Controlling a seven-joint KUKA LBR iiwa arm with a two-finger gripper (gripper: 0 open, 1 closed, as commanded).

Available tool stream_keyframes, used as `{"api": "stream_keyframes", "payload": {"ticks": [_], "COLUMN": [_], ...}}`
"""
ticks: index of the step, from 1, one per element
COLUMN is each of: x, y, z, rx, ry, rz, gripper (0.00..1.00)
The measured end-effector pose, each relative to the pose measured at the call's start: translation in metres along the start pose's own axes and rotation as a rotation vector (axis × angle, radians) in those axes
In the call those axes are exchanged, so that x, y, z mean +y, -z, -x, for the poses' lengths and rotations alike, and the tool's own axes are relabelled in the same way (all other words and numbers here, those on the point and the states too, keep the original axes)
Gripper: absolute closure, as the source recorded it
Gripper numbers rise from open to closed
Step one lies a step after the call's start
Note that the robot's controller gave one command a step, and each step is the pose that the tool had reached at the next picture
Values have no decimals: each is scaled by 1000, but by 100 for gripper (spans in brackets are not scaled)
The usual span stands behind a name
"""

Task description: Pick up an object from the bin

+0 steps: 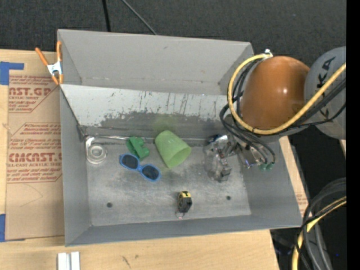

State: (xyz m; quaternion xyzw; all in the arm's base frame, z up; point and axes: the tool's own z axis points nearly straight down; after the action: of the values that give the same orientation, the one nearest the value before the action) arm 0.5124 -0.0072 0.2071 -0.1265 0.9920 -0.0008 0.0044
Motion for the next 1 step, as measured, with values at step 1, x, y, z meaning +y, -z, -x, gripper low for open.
{"api": "stream_keyframes", "payload": {"ticks": [1], "x": [17], "y": [-76], "z": [64], "rx": [10], "ry": [-198], "rz": [3], "gripper": [100]}}
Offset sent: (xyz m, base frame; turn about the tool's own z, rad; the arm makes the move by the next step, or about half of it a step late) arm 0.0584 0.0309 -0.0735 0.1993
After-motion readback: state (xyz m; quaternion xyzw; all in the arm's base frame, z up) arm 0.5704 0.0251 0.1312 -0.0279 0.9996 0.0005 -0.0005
